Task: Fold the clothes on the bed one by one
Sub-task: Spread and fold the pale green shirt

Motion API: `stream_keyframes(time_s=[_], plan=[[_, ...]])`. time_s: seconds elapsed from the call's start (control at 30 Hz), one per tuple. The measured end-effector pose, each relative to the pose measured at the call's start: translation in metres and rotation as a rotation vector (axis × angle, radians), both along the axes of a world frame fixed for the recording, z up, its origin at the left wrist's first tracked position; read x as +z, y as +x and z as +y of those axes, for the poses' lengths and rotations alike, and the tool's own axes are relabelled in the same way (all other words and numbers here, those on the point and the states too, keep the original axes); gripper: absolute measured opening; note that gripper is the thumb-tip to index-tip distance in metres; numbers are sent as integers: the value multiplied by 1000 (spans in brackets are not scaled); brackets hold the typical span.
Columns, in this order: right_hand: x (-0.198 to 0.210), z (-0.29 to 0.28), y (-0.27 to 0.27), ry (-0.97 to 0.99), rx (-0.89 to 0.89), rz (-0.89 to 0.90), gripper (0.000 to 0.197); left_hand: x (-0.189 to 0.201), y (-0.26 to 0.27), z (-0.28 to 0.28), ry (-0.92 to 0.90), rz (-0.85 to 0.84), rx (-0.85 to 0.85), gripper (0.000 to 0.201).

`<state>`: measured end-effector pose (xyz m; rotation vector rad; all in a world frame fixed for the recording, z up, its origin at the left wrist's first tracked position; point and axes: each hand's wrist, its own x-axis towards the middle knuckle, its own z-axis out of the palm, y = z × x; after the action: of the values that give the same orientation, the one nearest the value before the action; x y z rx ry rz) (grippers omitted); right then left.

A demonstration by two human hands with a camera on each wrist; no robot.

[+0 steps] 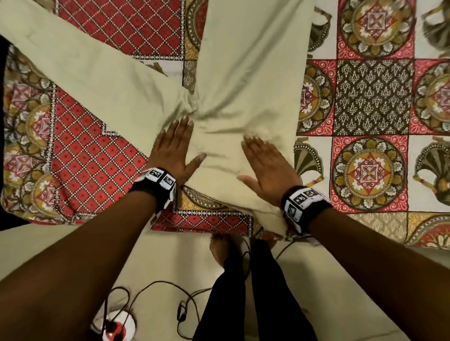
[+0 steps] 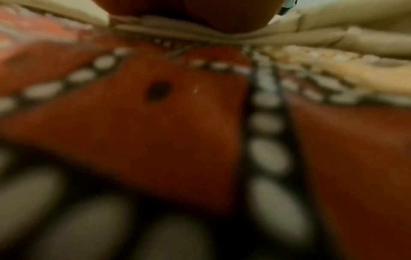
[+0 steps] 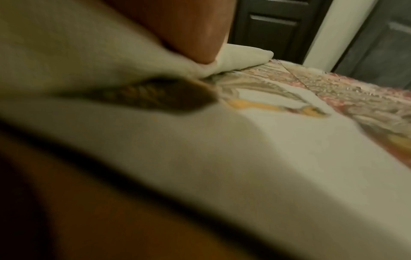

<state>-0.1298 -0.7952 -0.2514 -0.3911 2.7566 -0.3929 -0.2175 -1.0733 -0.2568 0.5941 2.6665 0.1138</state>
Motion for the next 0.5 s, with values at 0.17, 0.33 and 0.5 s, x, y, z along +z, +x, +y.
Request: stream_keyframes(time_s=[0.17,0.33,0.5], plan=[[-3,16,23,16,-271,4,118,1,5,0,-5,30,137,99],[12,17,8,-92,-348,-12,109,24,4,18,51,18,212,88],[18,14,-86,-236,-41,113,59,31,-45,66,179,16,-192,61]])
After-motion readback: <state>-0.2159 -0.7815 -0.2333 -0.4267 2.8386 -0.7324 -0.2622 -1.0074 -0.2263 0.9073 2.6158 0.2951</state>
